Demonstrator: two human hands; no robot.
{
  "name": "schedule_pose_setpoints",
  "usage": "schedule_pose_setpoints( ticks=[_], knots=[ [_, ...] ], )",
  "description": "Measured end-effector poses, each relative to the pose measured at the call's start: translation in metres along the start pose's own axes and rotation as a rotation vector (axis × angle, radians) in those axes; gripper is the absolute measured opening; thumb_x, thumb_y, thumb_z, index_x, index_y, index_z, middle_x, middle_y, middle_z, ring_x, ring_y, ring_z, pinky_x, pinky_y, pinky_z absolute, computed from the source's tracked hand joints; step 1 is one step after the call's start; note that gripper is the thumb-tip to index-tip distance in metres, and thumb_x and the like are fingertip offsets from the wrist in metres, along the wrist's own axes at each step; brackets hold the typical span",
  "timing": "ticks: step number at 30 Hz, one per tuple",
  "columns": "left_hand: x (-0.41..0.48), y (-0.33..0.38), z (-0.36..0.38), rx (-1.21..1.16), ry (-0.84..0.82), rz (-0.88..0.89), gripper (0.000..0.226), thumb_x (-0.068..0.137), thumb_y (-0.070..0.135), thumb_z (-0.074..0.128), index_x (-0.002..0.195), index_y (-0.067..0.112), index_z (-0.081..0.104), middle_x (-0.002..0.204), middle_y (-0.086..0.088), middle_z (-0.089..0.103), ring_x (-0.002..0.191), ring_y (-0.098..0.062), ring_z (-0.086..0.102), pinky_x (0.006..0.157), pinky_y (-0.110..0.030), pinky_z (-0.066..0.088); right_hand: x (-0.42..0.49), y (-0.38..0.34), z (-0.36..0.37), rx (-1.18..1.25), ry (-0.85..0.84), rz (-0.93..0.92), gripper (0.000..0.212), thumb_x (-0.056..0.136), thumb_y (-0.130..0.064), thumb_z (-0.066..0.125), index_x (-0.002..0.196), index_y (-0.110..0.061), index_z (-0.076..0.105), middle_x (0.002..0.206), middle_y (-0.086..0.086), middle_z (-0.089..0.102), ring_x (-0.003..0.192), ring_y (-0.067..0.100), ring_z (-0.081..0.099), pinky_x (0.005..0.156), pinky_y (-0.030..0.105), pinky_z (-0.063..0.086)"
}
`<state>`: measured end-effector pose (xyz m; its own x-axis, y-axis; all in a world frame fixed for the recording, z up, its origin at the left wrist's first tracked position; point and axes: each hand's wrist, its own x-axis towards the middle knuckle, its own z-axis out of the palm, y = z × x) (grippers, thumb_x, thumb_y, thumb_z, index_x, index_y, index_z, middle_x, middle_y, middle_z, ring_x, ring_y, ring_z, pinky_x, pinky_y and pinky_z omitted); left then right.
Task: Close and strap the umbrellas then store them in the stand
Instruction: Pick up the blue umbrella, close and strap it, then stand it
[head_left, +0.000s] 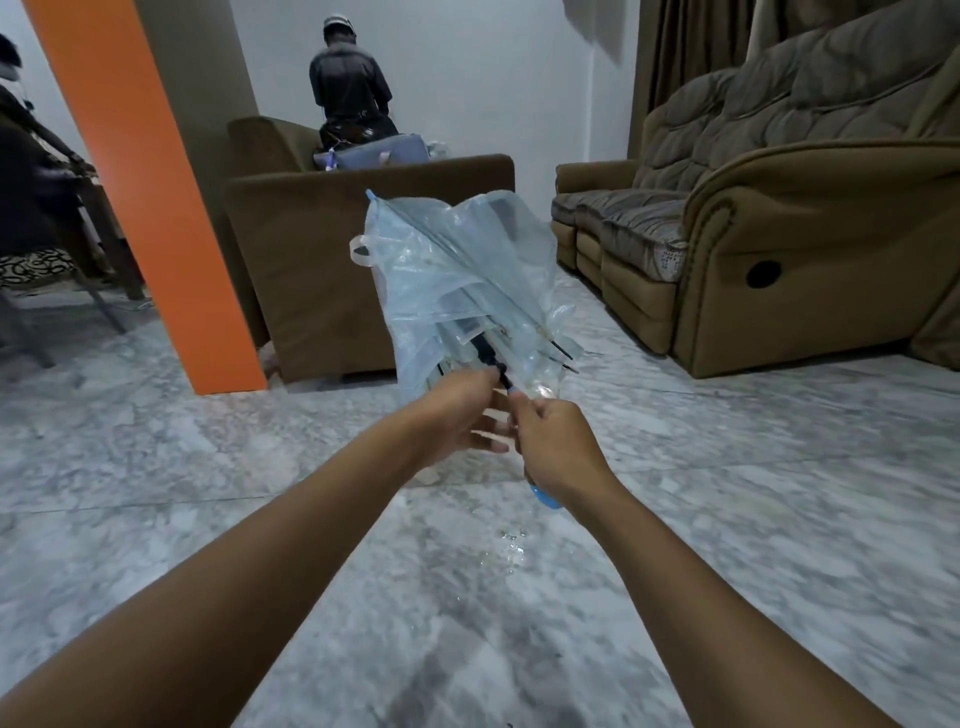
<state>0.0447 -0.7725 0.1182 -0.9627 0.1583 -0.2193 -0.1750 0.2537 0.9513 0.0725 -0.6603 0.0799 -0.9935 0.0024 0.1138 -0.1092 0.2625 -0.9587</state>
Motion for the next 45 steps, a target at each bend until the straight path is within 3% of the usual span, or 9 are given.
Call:
schedule_pose_setpoints(
  ticks=[5,8,11,14,24,31,37,42,45],
  knots=[
    [-0.051,0.050,-0.035,0.739,-0.219,-0.070,0.033,0.103,0.029,0.043,0.124,0.009,0.060,0.108,-0.012,0.073,0.091,-0.030,0.073,0.079,-0.038,0.060,0.005,0.002,-0.010,-0.066,0.059,0.022,0.041,0.101,-0.043,0.043,0.078,-0.011,0.053,0.067,0.012,0.039,0.054,0.022,0.032,0.058,0.035,0.031],
    [-0.043,0.065,-0.078,0.815,0.180,0.268,0.016,0.097,0.026,0.057,0.109,0.020,0.066,0.097,-0.004,0.074,0.085,-0.019,0.071,0.069,-0.028,0.056,0.002,-0.001,-0.014,-0.053,0.046,0.040,0.036,0.100,-0.041,0.045,0.078,-0.014,0.052,0.069,0.011,0.039,0.059,0.024,0.033,0.059,0.035,0.032],
    [-0.007,0.039,-0.111,1.219,0.502,0.467,0.062,0.082,0.027,0.070,0.138,0.025,0.044,0.140,-0.013,0.045,0.129,-0.033,0.044,0.098,-0.049,0.046,0.001,-0.006,-0.017,-0.088,0.028,0.035,0.035,0.099,-0.041,0.047,0.076,-0.014,0.052,0.063,0.010,0.038,0.051,0.020,0.030,0.059,0.035,0.030],
    [0.014,-0.004,-0.107,1.462,0.401,0.442,0.099,0.079,0.038,0.074,0.155,0.024,0.012,0.162,-0.009,0.008,0.148,-0.032,0.013,0.115,-0.053,0.024,-0.002,-0.010,-0.019,-0.197,0.015,0.001,0.045,0.097,-0.042,0.050,0.064,-0.011,0.046,0.075,0.027,0.063,0.045,0.018,0.026,0.056,0.033,0.030],
    [0.027,-0.034,-0.075,1.404,0.584,0.858,0.080,0.067,0.063,0.061,0.123,0.006,0.055,0.127,-0.024,0.052,0.113,-0.039,0.049,0.100,-0.049,0.042,-0.003,-0.019,-0.046,-0.756,0.055,-0.166,0.053,0.087,-0.055,0.058,0.051,-0.018,0.047,0.045,-0.004,0.041,0.043,0.017,0.040,0.047,0.026,0.029],
    [0.031,-0.027,-0.061,1.346,0.526,0.818,0.030,0.072,0.028,0.076,0.088,0.017,0.053,0.083,-0.004,0.066,0.073,-0.028,0.062,0.070,-0.035,0.049,0.008,-0.032,-0.060,-1.035,0.381,-0.531,0.037,0.080,-0.063,0.062,0.083,-0.031,0.079,0.072,-0.009,0.070,0.074,0.013,0.059,0.084,0.033,0.039],
    [0.040,0.017,-0.047,1.090,0.614,0.763,0.020,0.077,0.015,0.065,0.094,0.014,0.053,0.082,-0.006,0.065,0.074,-0.031,0.062,0.059,-0.035,0.044,0.010,-0.051,-0.046,-0.836,0.867,-0.686,0.043,0.084,-0.031,0.068,0.126,-0.022,0.061,0.134,0.010,0.051,0.128,0.026,0.043,0.117,0.056,0.022],
    [0.034,0.109,-0.050,0.815,0.554,0.567,0.028,0.081,0.021,0.063,0.107,0.015,0.055,0.091,-0.004,0.065,0.085,-0.024,0.060,0.069,-0.035,0.046,0.005,-0.096,-0.051,-0.527,0.529,-0.575,0.022,0.087,-0.022,0.064,0.107,-0.029,0.055,0.098,-0.010,0.060,0.085,0.007,0.059,0.069,0.026,0.049],
    [0.019,0.193,-0.048,0.719,0.478,0.484,0.024,0.078,0.025,0.062,0.099,0.017,0.055,0.091,-0.002,0.065,0.085,-0.022,0.060,0.074,-0.038,0.049,0.011,-0.150,-0.069,-0.426,0.151,-0.295,0.023,0.093,-0.035,0.058,0.116,-0.037,0.051,0.109,-0.020,0.056,0.094,0.001,0.059,0.078,0.030,0.055]
  ],
)
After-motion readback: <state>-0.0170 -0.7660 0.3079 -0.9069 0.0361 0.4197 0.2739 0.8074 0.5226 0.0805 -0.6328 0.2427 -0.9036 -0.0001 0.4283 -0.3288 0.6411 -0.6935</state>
